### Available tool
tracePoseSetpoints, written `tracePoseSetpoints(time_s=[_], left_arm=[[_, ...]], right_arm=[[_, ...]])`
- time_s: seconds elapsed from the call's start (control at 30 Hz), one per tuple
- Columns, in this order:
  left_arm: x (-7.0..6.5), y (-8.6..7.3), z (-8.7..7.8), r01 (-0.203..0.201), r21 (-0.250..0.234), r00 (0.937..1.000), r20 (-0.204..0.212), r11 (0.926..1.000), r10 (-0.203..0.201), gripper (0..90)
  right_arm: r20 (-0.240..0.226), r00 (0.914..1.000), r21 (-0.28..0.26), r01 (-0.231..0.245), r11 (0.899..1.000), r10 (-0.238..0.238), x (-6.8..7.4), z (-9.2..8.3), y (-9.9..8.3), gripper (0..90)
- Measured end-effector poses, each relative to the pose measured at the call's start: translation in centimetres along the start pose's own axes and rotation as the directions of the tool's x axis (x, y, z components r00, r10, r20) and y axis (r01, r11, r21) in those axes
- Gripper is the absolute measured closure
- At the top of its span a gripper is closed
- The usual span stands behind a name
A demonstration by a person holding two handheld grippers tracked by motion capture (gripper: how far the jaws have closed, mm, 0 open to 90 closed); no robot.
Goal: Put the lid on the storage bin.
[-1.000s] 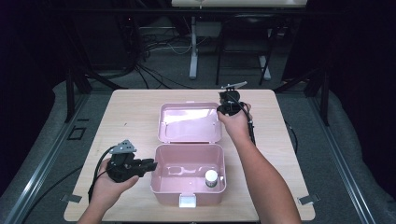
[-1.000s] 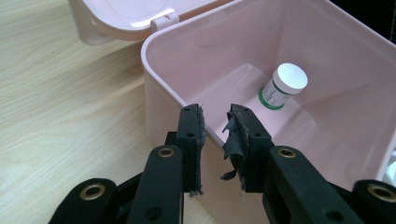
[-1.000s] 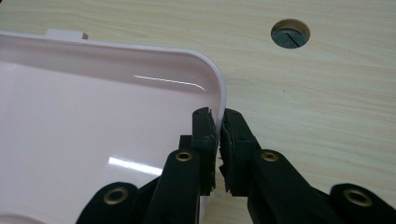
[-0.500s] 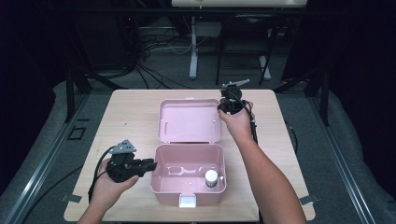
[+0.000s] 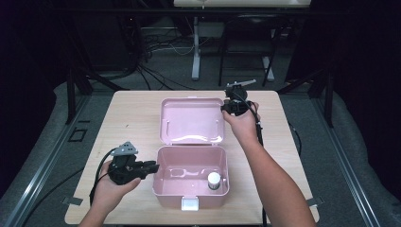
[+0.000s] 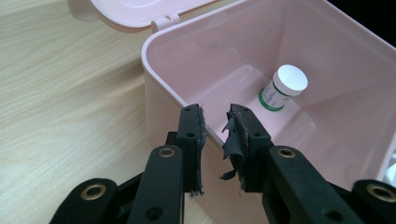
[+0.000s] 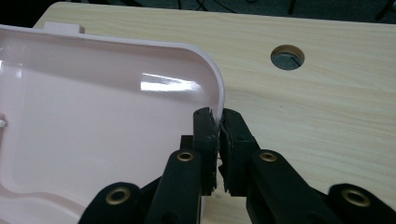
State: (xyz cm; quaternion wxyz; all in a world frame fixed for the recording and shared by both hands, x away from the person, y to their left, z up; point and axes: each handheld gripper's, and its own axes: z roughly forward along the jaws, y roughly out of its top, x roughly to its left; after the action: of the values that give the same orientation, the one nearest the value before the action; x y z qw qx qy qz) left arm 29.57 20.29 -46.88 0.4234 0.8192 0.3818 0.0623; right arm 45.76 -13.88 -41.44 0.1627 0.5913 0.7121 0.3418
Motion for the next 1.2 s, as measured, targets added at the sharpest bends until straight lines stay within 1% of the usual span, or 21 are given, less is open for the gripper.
tracePoseSetpoints(time_s=[0.23,0.5,0.6,0.7,0.83,0.87,0.97,1.2], left_arm=[[0.0,0.0,0.0,0.000,-0.001,1.0000,-0.002,1.0000,0.000,75.2],[0.1,0.0,0.0,-0.003,-0.001,1.0000,0.000,1.0000,0.003,75.3],[0.0,0.0,0.0,0.005,-0.003,1.0000,0.001,1.0000,-0.005,75.3],[0.0,0.0,0.0,0.003,-0.002,1.0000,0.000,1.0000,-0.003,75.3],[0.0,0.0,0.0,0.002,-0.002,1.0000,0.000,1.0000,-0.002,75.2],[0.0,0.0,0.0,0.003,-0.002,1.0000,0.000,1.0000,-0.003,75.3],[0.1,0.0,0.0,-0.003,-0.001,1.0000,-0.002,1.0000,0.003,75.3],[0.0,0.0,0.0,0.001,-0.001,1.0000,-0.003,1.0000,-0.001,75.3]], right_arm=[[-0.011,0.9999,-0.017,0.005,1.000,-0.006,0.1,-0.9,0.0,85.9],[-0.015,0.9998,-0.026,0.008,1.000,-0.009,0.2,-1.3,-0.1,86.0],[-0.017,0.9998,-0.033,0.009,0.999,-0.010,0.2,-1.4,-0.1,86.0],[-0.015,0.9998,-0.037,0.013,0.999,-0.013,0.3,-1.7,-0.1,86.1],[-0.018,0.9996,-0.051,0.019,0.998,-0.020,0.4,-2.0,-0.2,86.2],[-0.019,0.9996,-0.047,0.018,0.999,-0.019,0.4,-2.2,-0.2,86.2],[-0.027,0.9994,-0.059,0.021,0.998,-0.023,0.5,-2.7,-0.3,86.3],[-0.036,0.9988,-0.074,0.032,0.997,-0.034,0.6,-3.5,-0.5,86.3]])
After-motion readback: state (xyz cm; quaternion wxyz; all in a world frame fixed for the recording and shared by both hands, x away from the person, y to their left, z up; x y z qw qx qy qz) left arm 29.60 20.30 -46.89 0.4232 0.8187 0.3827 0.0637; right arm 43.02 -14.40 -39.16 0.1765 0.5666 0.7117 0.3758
